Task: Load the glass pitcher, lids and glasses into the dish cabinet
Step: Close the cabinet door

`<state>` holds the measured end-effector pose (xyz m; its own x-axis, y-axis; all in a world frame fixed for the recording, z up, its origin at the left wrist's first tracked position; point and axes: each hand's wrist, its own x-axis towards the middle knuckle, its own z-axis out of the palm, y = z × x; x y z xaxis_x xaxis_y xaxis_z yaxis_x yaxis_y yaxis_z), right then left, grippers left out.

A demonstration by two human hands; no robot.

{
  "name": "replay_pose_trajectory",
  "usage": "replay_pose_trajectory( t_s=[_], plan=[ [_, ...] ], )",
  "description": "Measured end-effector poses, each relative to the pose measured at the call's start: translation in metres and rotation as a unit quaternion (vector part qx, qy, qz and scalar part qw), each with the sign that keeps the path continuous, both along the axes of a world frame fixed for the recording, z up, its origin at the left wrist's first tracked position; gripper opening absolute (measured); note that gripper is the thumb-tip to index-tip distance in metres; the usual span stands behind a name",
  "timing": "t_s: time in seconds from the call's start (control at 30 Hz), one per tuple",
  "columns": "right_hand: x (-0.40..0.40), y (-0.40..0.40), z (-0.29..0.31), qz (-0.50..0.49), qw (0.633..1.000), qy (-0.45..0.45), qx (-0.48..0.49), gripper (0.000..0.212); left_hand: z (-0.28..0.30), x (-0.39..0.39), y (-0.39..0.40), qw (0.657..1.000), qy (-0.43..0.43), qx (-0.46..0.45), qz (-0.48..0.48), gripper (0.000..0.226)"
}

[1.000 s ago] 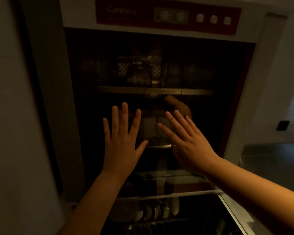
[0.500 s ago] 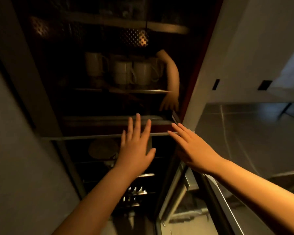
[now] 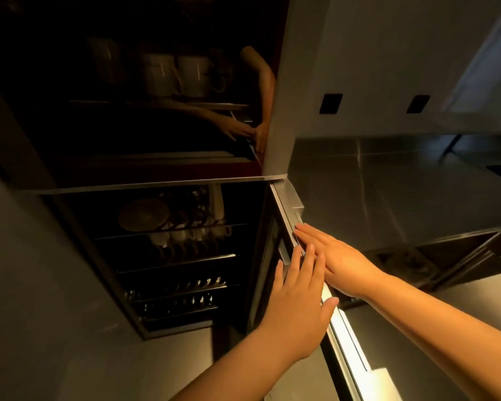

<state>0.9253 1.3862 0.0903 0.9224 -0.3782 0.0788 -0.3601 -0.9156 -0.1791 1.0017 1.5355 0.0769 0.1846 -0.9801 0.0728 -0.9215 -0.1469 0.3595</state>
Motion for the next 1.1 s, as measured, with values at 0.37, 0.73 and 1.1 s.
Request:
replay_pose_trajectory(
  t_s=[0.37,0.73,1.1],
  plan=[
    [-0.004,-0.005,-0.02,-0.016,0.999,-0.041,0.023,0.051,-0.008,-0.028,-0.001,0.999,0.004,0.015,0.038,0.072],
    [0.004,0.009,-0.027,-0.059,0.995,-0.05,0.068,0.048,-0.006,-0.012,0.009,1.0,0.006,0.026,0.011,0.07],
    [0.048,0.06,-0.038,-0.109,0.969,-0.162,0.15,0.063,0.001,0.039,0.05,0.999,0.025,0.047,-0.003,0.067]
  ],
)
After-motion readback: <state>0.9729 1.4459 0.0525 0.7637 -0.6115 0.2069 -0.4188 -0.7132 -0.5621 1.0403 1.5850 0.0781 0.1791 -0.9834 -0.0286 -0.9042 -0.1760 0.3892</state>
